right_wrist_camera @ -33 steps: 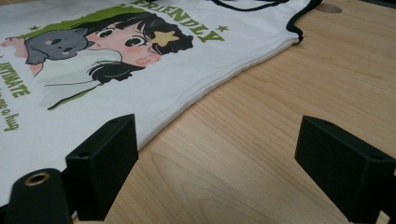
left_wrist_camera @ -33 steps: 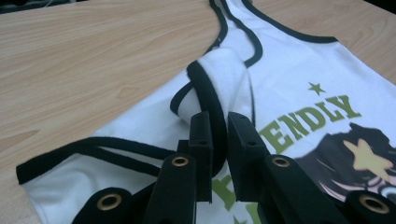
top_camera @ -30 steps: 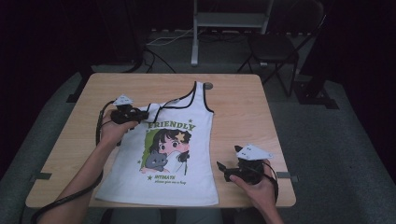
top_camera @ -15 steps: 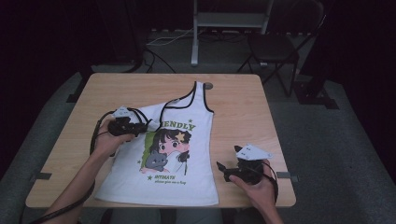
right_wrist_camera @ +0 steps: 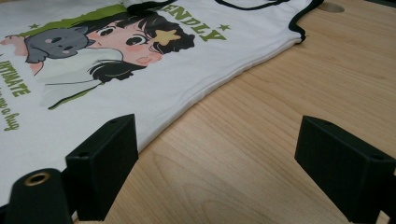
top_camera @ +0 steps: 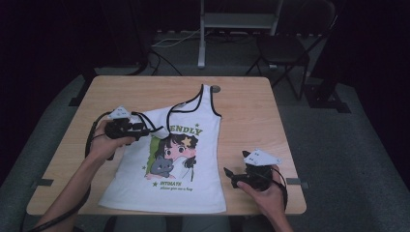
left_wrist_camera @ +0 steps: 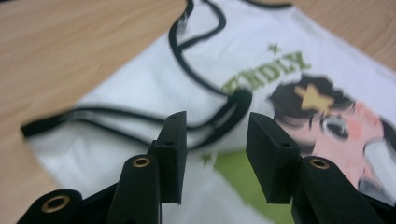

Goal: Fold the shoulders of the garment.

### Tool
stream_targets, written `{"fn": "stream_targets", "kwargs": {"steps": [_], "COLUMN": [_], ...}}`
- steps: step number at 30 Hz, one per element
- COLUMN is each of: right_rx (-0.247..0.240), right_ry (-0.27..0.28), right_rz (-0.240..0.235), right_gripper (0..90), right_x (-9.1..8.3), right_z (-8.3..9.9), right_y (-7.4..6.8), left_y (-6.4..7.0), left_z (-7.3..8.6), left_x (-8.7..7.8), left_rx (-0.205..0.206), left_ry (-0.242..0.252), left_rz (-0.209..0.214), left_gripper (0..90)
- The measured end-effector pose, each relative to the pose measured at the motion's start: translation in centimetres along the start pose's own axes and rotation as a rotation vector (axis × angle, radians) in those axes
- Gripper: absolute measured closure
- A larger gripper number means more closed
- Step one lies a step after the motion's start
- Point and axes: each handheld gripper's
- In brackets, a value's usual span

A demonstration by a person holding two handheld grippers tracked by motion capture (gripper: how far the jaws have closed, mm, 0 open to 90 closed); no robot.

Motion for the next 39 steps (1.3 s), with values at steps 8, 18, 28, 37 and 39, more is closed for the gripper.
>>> {"fn": "stream_targets", "kwargs": {"steps": [8,18,28,37,39], "right_rx": [0.008,0.005,0.004,0.004,0.006], "right_ry": [-0.006,-0.003,-0.003,-0.006,-0.007], "right_rz": [-0.003,-0.001,0.002,0.002,0.001], "right_gripper": [12.8,12.8,12.8,12.8,12.8], "right_x": [0.0,0.0,0.0,0.1,0.1], "right_z": [0.1,0.1,0.1,0.1,0.1], "right_y": [0.0,0.1,0.1,0.1,0.1], "left_y": [0.6,1.2,2.3,3.3,3.4], "left_z": [-1.9,-1.4,0.6,2.1,2.4], "left_x": [3.1,3.9,2.0,2.0,1.9], "left_rx": [0.043,0.105,0.116,0.134,0.126], "left_ry": [-0.074,-0.156,-0.145,-0.188,-0.189], "left_rz": [0.035,0.062,0.034,0.063,0.066], "left_gripper": [53.0,78.2,82.1,81.9,80.8]}}
Point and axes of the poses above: each handheld gripper's, and its own axes: x roughly forward along the jaws, z roughly out of its underside, y roughly to its right, and after that the axes turned 6 degrees about z, right-handed
